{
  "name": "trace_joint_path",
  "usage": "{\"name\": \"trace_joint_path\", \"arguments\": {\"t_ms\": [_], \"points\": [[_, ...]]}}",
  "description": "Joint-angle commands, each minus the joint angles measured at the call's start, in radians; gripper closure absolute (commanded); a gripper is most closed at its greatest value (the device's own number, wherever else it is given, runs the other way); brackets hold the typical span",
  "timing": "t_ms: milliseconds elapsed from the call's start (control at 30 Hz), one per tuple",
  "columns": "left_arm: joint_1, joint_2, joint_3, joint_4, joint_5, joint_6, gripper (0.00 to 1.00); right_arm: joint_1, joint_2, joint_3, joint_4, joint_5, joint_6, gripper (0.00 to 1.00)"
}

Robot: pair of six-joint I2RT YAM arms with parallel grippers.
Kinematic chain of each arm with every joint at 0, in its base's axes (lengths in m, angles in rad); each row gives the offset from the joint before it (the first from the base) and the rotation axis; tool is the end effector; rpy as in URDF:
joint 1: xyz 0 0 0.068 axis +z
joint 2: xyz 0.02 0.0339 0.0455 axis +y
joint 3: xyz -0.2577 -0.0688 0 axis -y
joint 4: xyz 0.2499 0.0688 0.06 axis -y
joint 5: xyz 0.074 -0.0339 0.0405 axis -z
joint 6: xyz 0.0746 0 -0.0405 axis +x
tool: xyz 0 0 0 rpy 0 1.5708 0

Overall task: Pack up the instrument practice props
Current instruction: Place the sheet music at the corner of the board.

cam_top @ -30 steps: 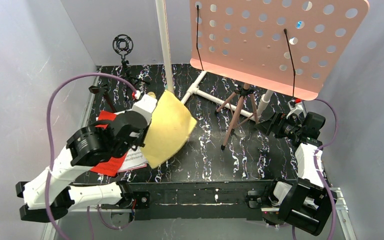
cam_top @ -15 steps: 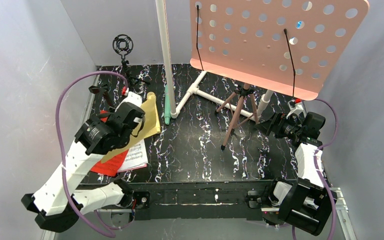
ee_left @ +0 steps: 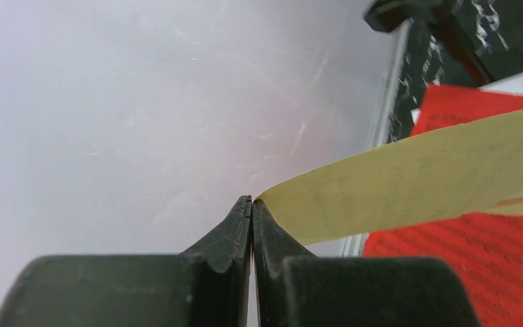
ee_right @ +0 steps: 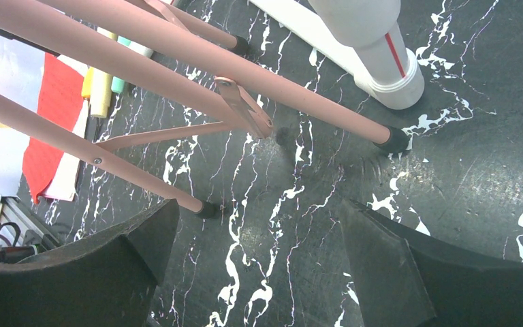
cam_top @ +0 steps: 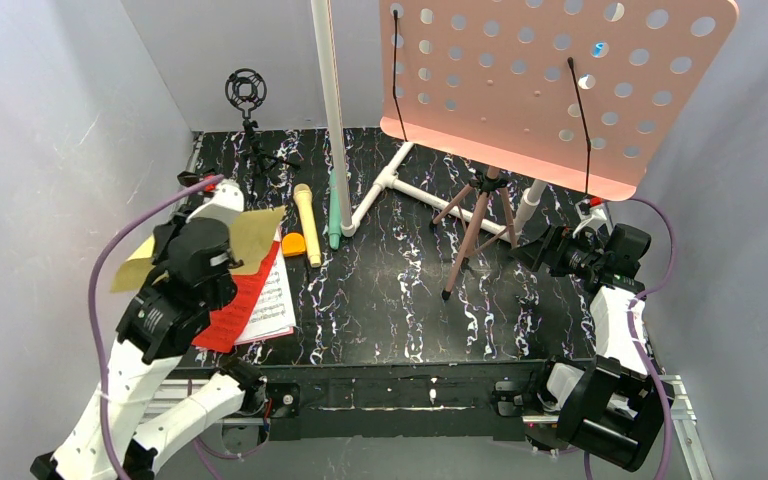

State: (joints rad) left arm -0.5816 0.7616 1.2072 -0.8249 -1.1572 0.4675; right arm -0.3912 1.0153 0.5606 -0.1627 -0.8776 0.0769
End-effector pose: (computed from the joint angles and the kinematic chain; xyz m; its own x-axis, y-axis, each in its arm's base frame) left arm 0.1459 -0.0142 0.4147 -0.4970 0.5435 -0.6765 -0.2980 0.6253 0.7213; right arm 0.2384 -0.0362 0.2062 -0.5594 0.2838 -0.7788 -0.2941 0.8105 0.5066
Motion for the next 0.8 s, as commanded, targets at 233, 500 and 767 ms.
{"name": "trace_joint_path", "arguments": {"t_ms": [233, 500, 767], "points": [[0.025, -0.074, -0.186, 0.338, -0.06, 0.331, 1.0, 0.003, -0.006, 0.005, 0.011, -0.01, -0.016, 0.03], [0.034, -0.044, -0.414, 0.109, 0.083, 0.052, 1.0, 0.003, -0.005, 0.004, 0.009, -0.006, -0.017, 0.02], [0.035, -0.07, -0.44, 0.014, 0.25, -0.012, 1.0, 0.003, 0.006, 0.004, 0.012, -0.008, -0.017, 0.02]]}}
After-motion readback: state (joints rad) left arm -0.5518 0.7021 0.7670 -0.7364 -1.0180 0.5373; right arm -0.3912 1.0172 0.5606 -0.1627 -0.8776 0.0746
